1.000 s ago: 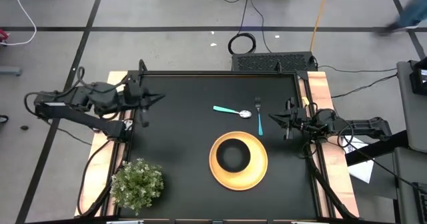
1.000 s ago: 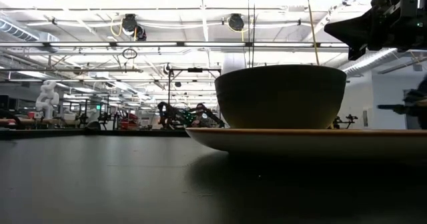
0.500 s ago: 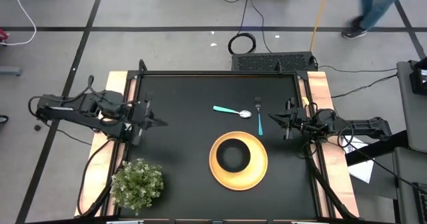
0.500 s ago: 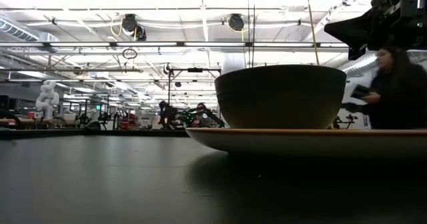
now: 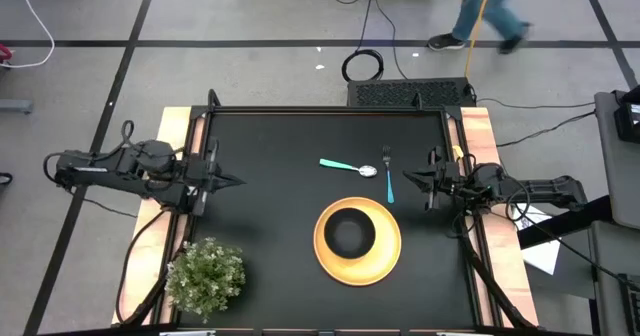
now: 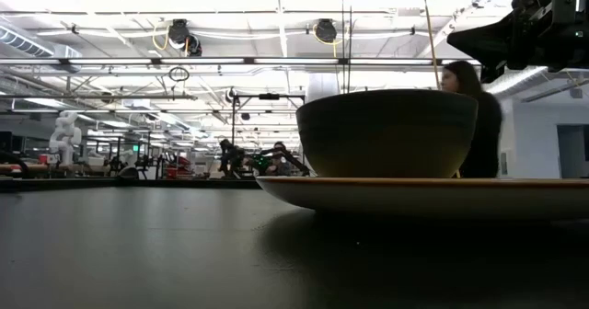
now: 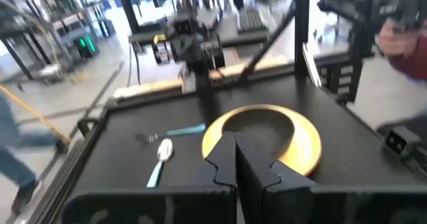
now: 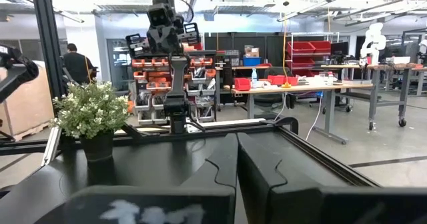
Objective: Set table place
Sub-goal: Put the blue fork to the right of the black bowl on the yellow plate
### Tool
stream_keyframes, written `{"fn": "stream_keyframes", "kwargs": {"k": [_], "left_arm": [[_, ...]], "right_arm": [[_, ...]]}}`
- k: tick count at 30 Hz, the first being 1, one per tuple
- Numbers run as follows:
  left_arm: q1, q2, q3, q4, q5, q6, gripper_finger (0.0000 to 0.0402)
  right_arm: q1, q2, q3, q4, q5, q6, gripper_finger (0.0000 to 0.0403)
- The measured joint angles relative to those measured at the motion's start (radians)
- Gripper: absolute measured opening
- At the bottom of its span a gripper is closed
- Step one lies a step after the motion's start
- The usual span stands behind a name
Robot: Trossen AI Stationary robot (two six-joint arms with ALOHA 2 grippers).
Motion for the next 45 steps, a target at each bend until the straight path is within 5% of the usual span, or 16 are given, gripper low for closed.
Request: {"fn": "stream_keyframes", "kwargs": {"k": [8, 15, 21, 34, 45], "left_arm": [[0.015, -0.141, -0.194, 0.166, 0.047, -0.072, 0.0], [0.016, -0.141, -0.335, 0.306, 0.184, -0.124, 0.0], [0.025, -0.141, -0.446, 0.407, 0.19, -0.125, 0.0], [0.025, -0.221, -0.466, 0.408, 0.185, -0.044, 0.0], [0.025, -0.334, -0.501, 0.334, 0.078, -0.015, 0.0]], "right_arm": [[0.0, 0.0, 0.0, 0.0, 0.0, 0.0, 0.0], [0.0, 0.0, 0.0, 0.0, 0.0, 0.0, 0.0], [0.0, 0.0, 0.0, 0.001, 0.0, 0.001, 0.0], [0.0, 0.0, 0.0, 0.0, 0.0, 0.001, 0.0], [0.0, 0.0, 0.0, 0.001, 0.0, 0.0, 0.0]]}}
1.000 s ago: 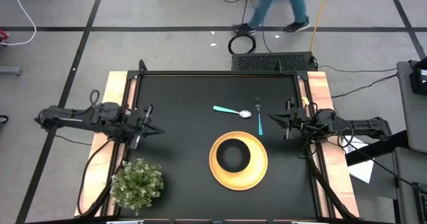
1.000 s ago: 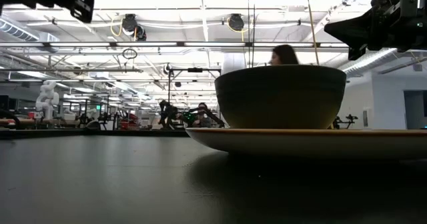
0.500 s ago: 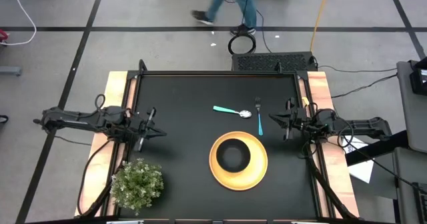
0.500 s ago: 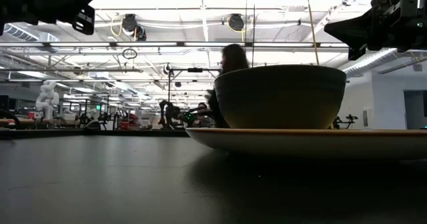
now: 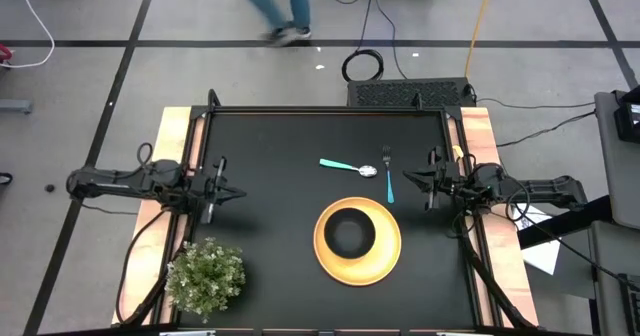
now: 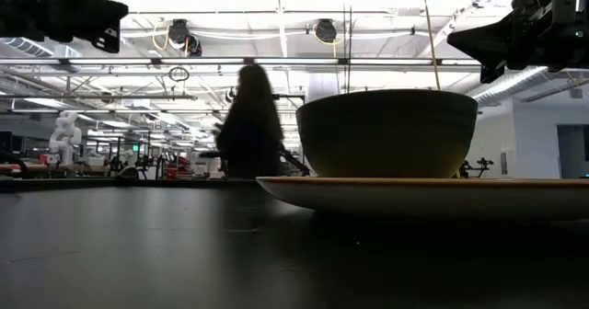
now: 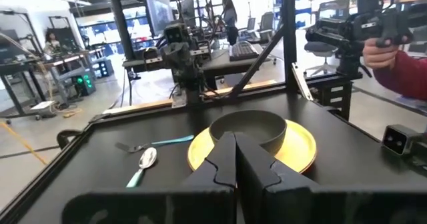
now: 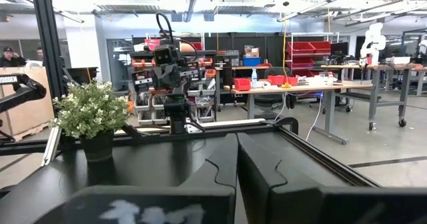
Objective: Set table place
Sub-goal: Put the blue fork to the right of the black bowl on the yellow plate
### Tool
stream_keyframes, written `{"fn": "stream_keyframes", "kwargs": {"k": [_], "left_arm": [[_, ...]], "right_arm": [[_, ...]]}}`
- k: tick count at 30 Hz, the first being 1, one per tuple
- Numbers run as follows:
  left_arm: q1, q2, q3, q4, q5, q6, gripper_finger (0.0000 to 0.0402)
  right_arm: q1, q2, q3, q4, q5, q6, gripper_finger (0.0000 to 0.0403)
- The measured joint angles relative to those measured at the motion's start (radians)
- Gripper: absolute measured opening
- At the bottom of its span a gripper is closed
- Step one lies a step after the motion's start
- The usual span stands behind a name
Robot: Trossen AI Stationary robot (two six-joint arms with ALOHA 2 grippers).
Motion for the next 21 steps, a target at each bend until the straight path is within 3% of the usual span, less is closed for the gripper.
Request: {"fn": "stream_keyframes", "kwargs": {"k": [8, 12, 17, 21], "left_arm": [[0.0, -0.001, -0.037, 0.0, -0.082, 0.013, 0.0001], [0.0, -0.001, -0.049, 0.001, -0.082, 0.017, 0.0002], [0.0, 0.0, -0.052, 0.001, -0.082, -0.001, 0.0002], [0.0, 0.0, -0.052, 0.001, -0.082, 0.008, 0.0003]], "right_arm": [[-0.001, 0.0, 0.004, 0.097, 0.008, -0.036, 0.0], [-0.002, 0.006, 0.051, 0.06, 0.1, -0.066, 0.0008], [-0.002, 0.061, 0.139, 0.014, 0.235, -0.091, 0.0041], [-0.002, 0.123, 0.21, -0.048, 0.264, -0.093, 0.008]]}}
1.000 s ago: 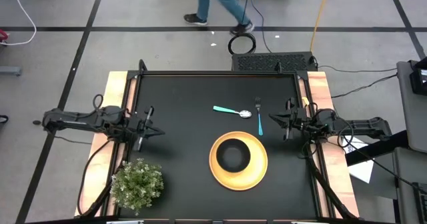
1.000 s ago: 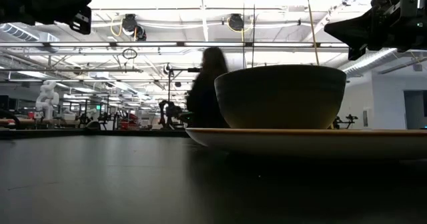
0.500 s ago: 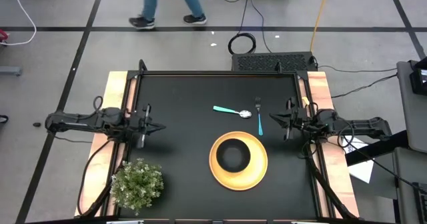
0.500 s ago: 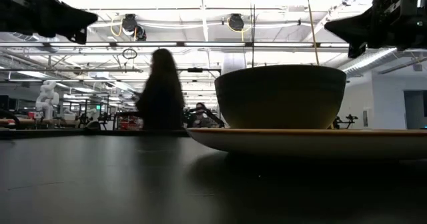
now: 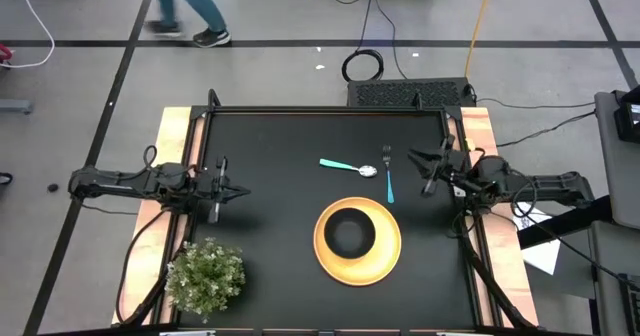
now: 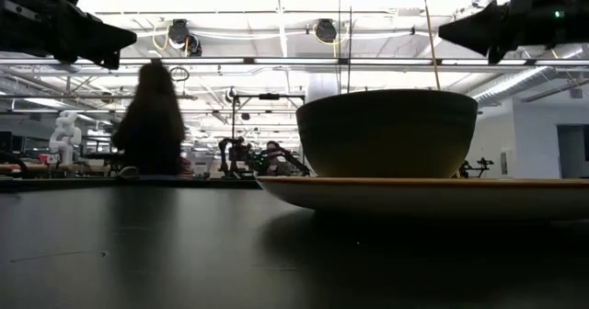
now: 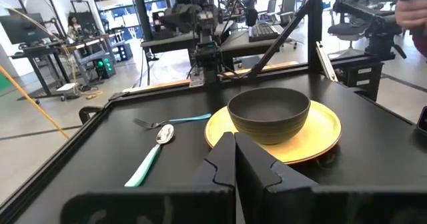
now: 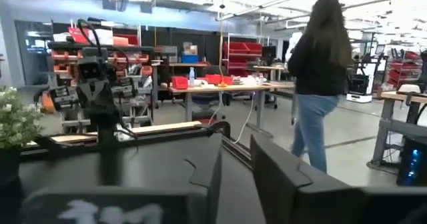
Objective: Set table place
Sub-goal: Put the blue fork to the right of the black bowl on the yellow plate
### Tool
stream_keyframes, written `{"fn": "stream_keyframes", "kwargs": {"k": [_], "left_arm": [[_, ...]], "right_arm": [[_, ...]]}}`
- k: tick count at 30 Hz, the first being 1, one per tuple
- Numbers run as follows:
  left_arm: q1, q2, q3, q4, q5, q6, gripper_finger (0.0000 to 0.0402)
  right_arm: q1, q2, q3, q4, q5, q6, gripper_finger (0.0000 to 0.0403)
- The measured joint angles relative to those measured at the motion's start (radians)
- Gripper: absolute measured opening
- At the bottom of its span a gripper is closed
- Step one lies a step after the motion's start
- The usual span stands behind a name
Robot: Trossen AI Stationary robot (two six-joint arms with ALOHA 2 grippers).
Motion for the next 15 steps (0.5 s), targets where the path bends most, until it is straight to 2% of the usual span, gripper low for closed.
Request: {"fn": "stream_keyframes", "kwargs": {"k": [8, 11, 15], "left_arm": [[0.0, 0.0, 0.0, 0.0, 0.0, 0.027, 0.0003], [0.0, 0.0, 0.0, 0.006, 0.0, 0.044, 0.0003], [0.0, 0.0, 0.0, 0.017, -0.013, 0.045, 0.0003]], "right_arm": [[0.0, 0.122, 0.178, -0.177, 0.054, -0.016, 0.0145], [0.0, 0.172, 0.28, -0.301, 0.06, 0.008, 0.0161], [0.0, 0.246, 0.408, -0.432, 0.124, 0.082, 0.0169]]}}
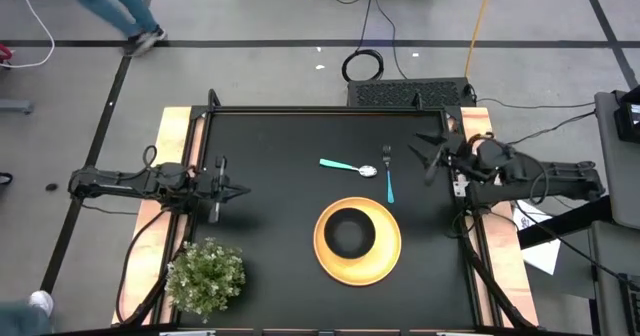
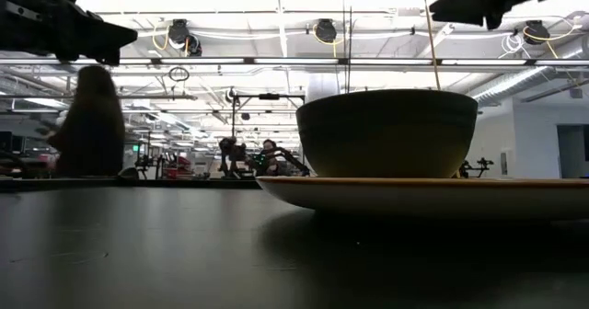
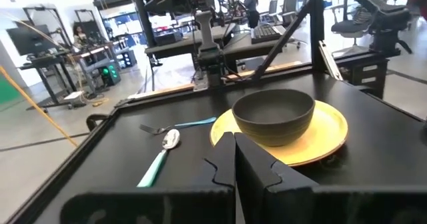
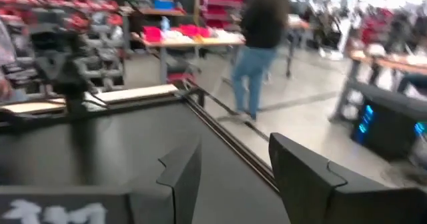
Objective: Set table place
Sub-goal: Put the blue fork to the right of the black bowl on the yellow plate
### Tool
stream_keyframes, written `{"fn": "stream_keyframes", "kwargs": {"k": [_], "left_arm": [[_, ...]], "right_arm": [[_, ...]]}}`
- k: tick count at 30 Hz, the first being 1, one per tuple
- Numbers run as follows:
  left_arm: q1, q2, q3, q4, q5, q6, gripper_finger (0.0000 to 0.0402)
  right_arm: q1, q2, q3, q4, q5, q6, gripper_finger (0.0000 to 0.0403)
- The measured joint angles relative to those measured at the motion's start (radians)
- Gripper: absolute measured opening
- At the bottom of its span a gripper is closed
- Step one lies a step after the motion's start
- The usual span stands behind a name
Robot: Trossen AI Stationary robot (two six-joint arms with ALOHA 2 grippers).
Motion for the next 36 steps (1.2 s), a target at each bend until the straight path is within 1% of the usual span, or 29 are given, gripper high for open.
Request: {"fn": "stream_keyframes", "kwargs": {"k": [2, 6, 9, 12, 14, 17, 19, 21, 26, 28, 30, 32, 34, 36], "left_arm": [[0.0, 0.0, 0.0, 0.007, -0.021, 0.012, 0.0003], [0.0, 0.0, 0.0, 0.035, -0.063, 0.085, 0.0003], [0.0, 0.0, 0.0, 0.08, -0.094, 0.13, 0.0003], [0.0, 0.0, 0.0, 0.124, -0.117, 0.153, 0.0003], [0.0, 0.0, 0.0, 0.164, -0.119, 0.153, 0.0004], [0.0, 0.0, 0.0, 0.202, -0.12, 0.158, 0.0004], [0.0, 0.0, 0.0, 0.213, -0.121, 0.167, 0.0003], [0.0, 0.0, 0.0, 0.212, -0.121, 0.179, 0.0004], [0.0, 0.0, 0.0, 0.209, -0.121, 0.2, 0.001], [0.0, 0.0, 0.0, 0.209, -0.12, 0.21, 0.0013], [0.0, 0.0, 0.0, 0.209, -0.12, 0.224, 0.0016], [0.0, 0.0, 0.0, 0.209, -0.12, 0.226, 0.0018], [0.0, 0.0, 0.0, 0.209, -0.12, 0.225, 0.0018], [0.0, 0.0, 0.0, 0.207, -0.12, 0.216, 0.0019]], "right_arm": [[0.0, 0.04, 0.059, -0.068, 0.041, 0.049, 0.0169], [-0.001, 0.133, 0.174, -0.208, 0.112, 0.166, 0.0169], [-0.007, 0.21, 0.252, -0.327, 0.115, 0.256, 0.0169], [-0.035, 0.289, 0.318, -0.401, 0.112, 0.35, 0.0169], [-0.049, 0.336, 0.353, -0.454, 0.096, 0.376, 0.0169], [-0.063, 0.382, 0.38, -0.469, 0.008, 0.305, 0.0169], [-0.064, 0.398, 0.379, -0.449, -0.06, 0.238, 0.0169], [-0.063, 0.406, 0.379, -0.411, -0.097, 0.185, 0.0169], [-0.063, 0.402, 0.379, -0.339, -0.103, 0.07, 0.0169], [-0.064, 0.4, 0.379, -0.34, -0.1, 0.076, 0.0169], [-0.074, 0.4, 0.379, -0.34, -0.073, 0.152, 0.0169], [-0.102, 0.405, 0.379, -0.35, -0.044, 0.269, 0.0169], [-0.138, 0.414, 0.379, -0.398, -0.051, 0.375, 0.0169], [-0.176, 0.433, 0.379, -0.482, -0.099, 0.46, 0.0169]]}}
